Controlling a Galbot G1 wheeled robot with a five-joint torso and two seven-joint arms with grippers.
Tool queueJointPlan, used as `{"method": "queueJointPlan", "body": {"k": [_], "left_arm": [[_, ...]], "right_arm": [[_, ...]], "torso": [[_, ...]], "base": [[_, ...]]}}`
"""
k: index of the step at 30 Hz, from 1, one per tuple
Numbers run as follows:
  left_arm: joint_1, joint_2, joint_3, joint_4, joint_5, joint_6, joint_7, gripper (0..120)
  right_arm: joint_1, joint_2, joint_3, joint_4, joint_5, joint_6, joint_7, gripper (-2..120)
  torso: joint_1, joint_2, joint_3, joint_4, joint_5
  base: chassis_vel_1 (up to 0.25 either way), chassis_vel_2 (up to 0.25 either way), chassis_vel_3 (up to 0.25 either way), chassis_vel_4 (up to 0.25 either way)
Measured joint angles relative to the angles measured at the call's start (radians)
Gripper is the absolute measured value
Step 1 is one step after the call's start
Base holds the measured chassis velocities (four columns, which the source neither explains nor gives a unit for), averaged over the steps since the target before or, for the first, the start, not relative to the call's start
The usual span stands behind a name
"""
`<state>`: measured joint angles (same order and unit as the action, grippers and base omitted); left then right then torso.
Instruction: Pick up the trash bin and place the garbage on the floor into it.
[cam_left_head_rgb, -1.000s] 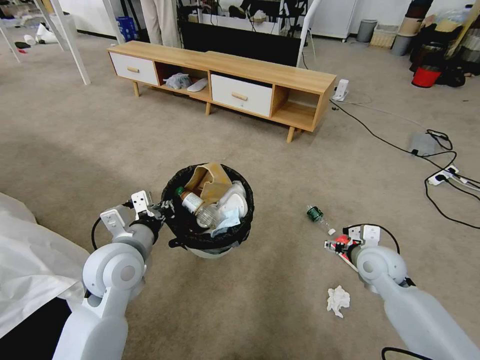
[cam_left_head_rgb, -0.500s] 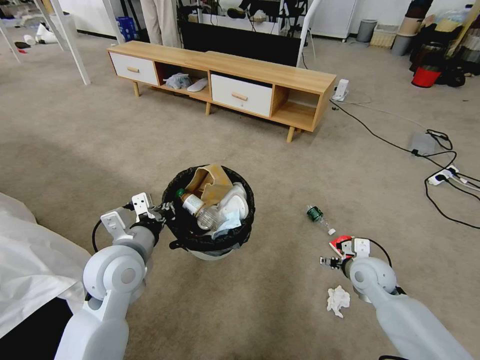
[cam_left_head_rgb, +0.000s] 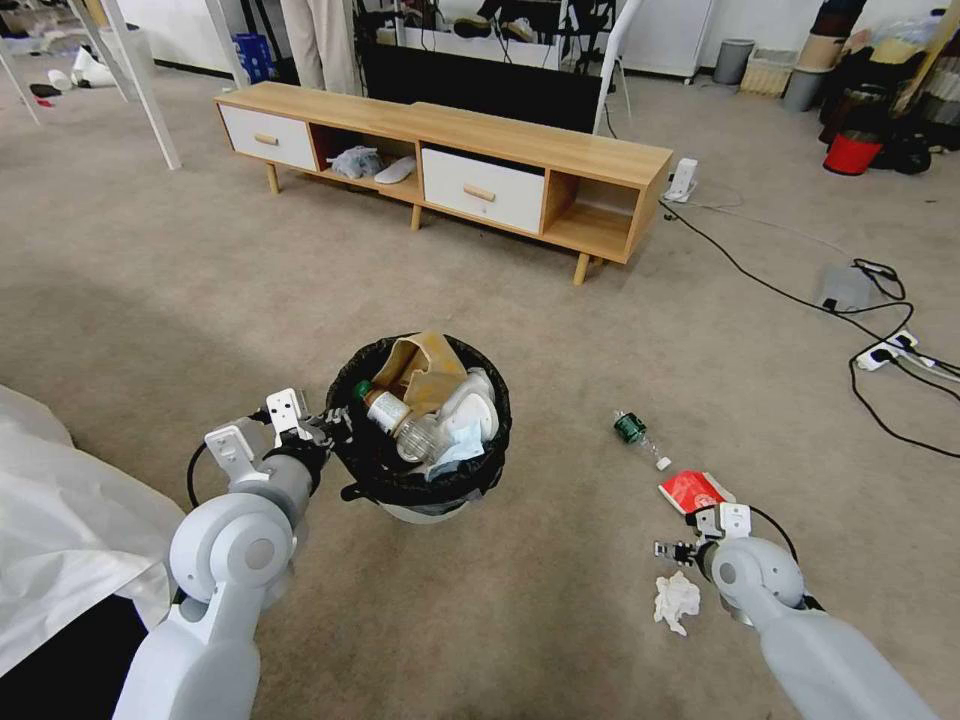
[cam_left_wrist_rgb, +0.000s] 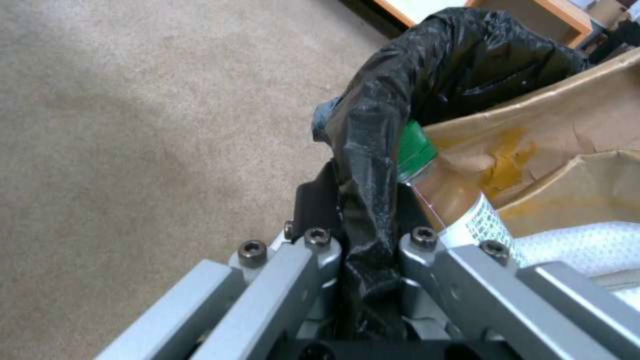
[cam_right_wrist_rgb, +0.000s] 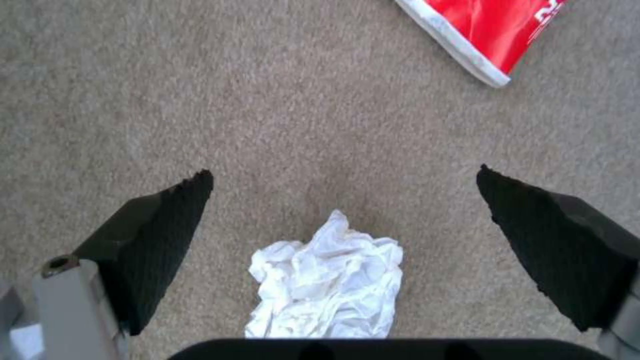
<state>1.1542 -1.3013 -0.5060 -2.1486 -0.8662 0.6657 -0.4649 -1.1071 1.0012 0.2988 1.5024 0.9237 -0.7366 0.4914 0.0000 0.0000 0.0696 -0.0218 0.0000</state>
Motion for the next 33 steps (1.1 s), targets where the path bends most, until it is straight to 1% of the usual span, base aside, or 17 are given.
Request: {"method": "queueJointPlan", "body": {"k": [9,13,33], "left_arm": [[-0.005,0.009,-0.007,0.008,-0.004,-0.002,0.003,4],[-0.005,0.011,-0.009,0.009,-0.004,-0.002,0.004,4],[-0.013,-0.004,-0.005,0.023,0.000,-0.004,0.005,4]], "right_arm": [[0.008,0.027,-0.025,-0.029,-0.020,0.001,-0.013,100],[0.006,0.027,-0.032,-0.034,-0.029,0.001,-0.018,100],[-0.041,0.019,-0.027,-0.058,-0.075,0.022,-0.058,100]], "torso": [[0.000,0.000,0.000,0.0002,0.0000],[0.000,0.000,0.000,0.0002,-0.0001],[0.000,0.000,0.000,0.0000,0.0000]], "base": [[0.000,0.000,0.000,0.000],[0.000,0.000,0.000,0.000],[0.000,0.000,0.000,0.000]]}}
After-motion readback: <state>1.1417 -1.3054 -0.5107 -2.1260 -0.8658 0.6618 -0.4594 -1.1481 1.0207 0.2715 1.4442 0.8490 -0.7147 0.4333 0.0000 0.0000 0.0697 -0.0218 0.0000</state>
